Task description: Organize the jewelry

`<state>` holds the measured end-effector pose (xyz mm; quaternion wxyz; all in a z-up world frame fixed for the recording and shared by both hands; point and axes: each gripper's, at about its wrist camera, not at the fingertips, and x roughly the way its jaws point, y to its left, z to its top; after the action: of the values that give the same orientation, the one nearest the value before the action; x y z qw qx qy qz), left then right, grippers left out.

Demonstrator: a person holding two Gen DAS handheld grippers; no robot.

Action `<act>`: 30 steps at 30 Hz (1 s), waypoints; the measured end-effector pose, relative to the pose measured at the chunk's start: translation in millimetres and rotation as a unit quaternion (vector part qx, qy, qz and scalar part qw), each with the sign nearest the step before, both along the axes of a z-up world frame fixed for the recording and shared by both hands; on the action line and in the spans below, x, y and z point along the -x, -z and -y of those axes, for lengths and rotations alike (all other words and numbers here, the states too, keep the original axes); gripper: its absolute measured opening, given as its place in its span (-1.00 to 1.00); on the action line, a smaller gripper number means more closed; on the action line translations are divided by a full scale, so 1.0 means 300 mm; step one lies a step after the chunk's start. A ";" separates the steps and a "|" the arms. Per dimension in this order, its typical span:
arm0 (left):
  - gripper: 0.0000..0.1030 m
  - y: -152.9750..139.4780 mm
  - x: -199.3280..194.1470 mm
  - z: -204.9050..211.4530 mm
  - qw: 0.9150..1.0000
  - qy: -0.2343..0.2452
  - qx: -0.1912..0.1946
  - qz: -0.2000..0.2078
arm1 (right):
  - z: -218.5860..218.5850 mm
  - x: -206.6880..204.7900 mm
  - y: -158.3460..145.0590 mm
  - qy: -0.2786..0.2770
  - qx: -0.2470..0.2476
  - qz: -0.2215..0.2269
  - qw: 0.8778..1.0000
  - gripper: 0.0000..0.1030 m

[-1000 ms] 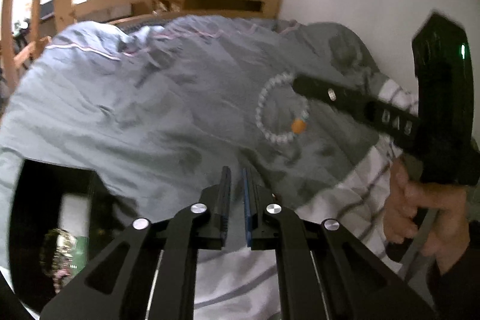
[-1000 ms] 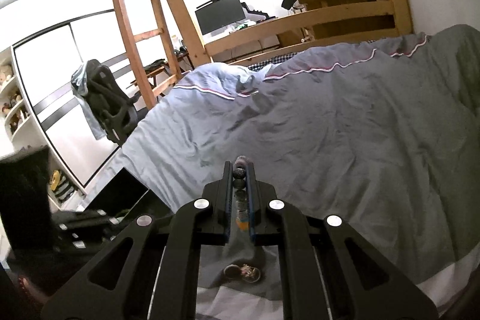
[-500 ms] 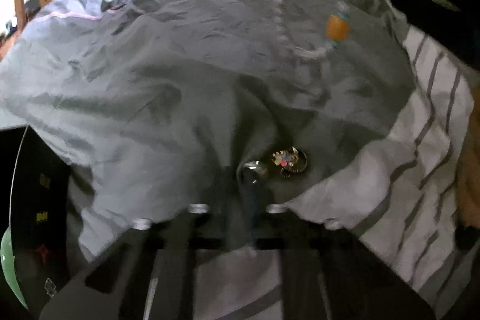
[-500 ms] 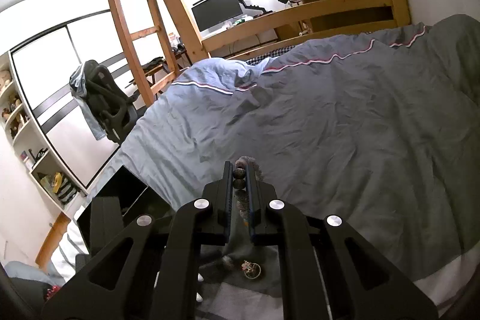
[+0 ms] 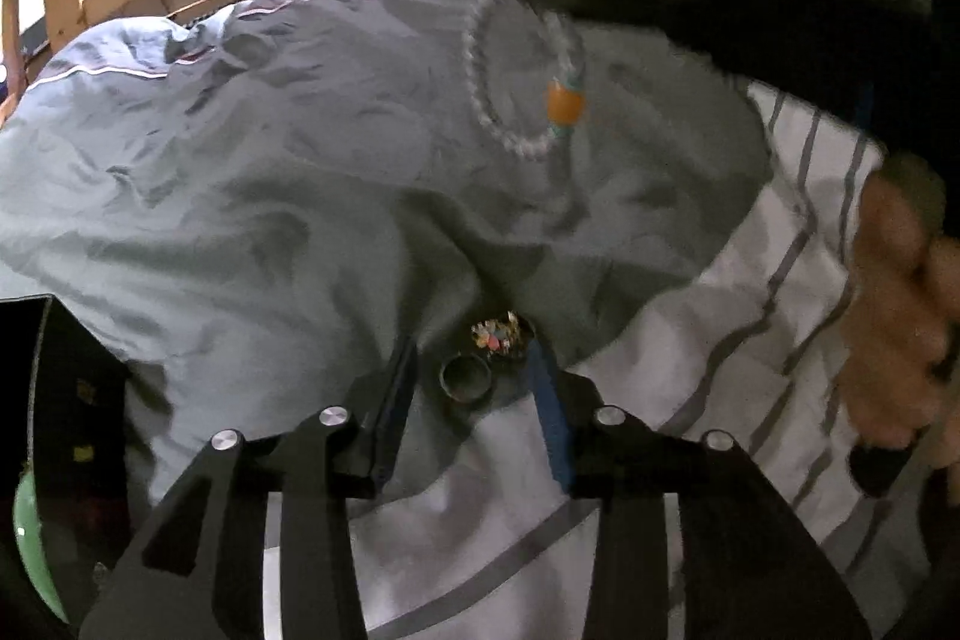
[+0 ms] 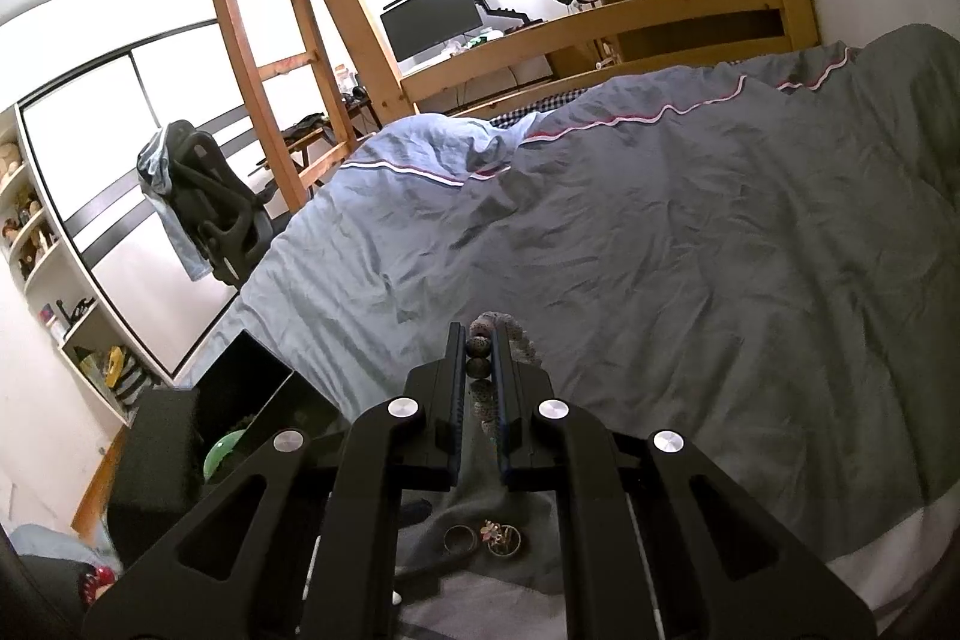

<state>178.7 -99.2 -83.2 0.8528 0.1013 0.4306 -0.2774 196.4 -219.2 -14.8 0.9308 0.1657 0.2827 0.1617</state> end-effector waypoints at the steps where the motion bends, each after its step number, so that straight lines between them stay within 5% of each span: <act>1: -0.28 0.021 -0.012 0.003 1.000 0.001 -0.006 -0.006 | 0.001 -0.001 0.000 0.001 0.000 -0.001 1.000 -0.82; 6: -0.63 0.078 -0.043 -0.008 0.999 -0.008 -0.006 -0.030 | 0.003 -0.004 0.005 0.003 -0.002 -0.004 1.000 -0.82; 19: -0.63 -0.126 -0.038 -0.103 0.998 -0.050 0.032 0.035 | -0.005 0.008 -0.009 -0.012 -0.015 0.011 1.000 -0.82; 30: -0.63 -0.235 -0.032 -0.210 0.993 -0.101 0.026 0.063 | -0.080 0.032 -0.062 -0.050 -0.035 0.027 0.998 -0.82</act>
<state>188.2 -36.1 -12.5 0.9042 0.0521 0.3769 -0.1942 186.9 -195.2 3.8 0.9224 0.1790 0.2600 0.2225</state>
